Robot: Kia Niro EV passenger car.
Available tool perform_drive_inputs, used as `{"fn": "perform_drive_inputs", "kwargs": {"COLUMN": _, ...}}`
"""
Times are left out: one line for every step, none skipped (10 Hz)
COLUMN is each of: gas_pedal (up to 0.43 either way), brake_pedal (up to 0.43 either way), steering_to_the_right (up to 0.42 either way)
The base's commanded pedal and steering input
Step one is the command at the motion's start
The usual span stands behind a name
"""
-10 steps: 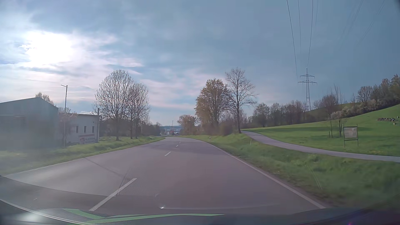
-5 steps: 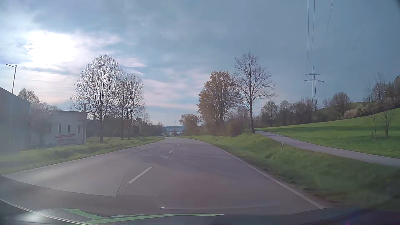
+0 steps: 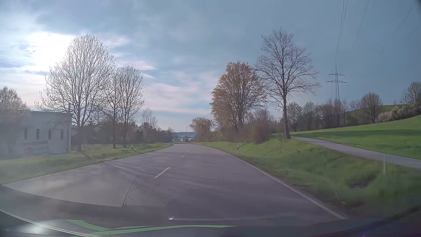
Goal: Follow the waypoints while adhering to traffic rules and regulations
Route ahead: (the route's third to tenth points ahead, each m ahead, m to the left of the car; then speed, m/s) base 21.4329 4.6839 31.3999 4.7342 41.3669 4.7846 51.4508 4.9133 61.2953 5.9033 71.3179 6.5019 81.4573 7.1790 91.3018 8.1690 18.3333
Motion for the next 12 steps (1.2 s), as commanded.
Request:
{"fn": "perform_drive_inputs", "kwargs": {"gas_pedal": 0.059, "brake_pedal": 0.000, "steering_to_the_right": -0.005}}
{"fn": "perform_drive_inputs", "kwargs": {"gas_pedal": 0.059, "brake_pedal": 0.000, "steering_to_the_right": -0.005}}
{"fn": "perform_drive_inputs", "kwargs": {"gas_pedal": 0.059, "brake_pedal": 0.000, "steering_to_the_right": -0.005}}
{"fn": "perform_drive_inputs", "kwargs": {"gas_pedal": 0.059, "brake_pedal": 0.000, "steering_to_the_right": -0.005}}
{"fn": "perform_drive_inputs", "kwargs": {"gas_pedal": 0.059, "brake_pedal": 0.000, "steering_to_the_right": -0.005}}
{"fn": "perform_drive_inputs", "kwargs": {"gas_pedal": 0.059, "brake_pedal": 0.000, "steering_to_the_right": -0.005}}
{"fn": "perform_drive_inputs", "kwargs": {"gas_pedal": 0.059, "brake_pedal": 0.000, "steering_to_the_right": -0.005}}
{"fn": "perform_drive_inputs", "kwargs": {"gas_pedal": 0.059, "brake_pedal": 0.000, "steering_to_the_right": -0.005}}
{"fn": "perform_drive_inputs", "kwargs": {"gas_pedal": 0.067, "brake_pedal": 0.000, "steering_to_the_right": -0.005}}
{"fn": "perform_drive_inputs", "kwargs": {"gas_pedal": 0.067, "brake_pedal": 0.000, "steering_to_the_right": -0.005}}
{"fn": "perform_drive_inputs", "kwargs": {"gas_pedal": 0.067, "brake_pedal": 0.000, "steering_to_the_right": -0.005}}
{"fn": "perform_drive_inputs", "kwargs": {"gas_pedal": 0.067, "brake_pedal": 0.000, "steering_to_the_right": -0.005}}
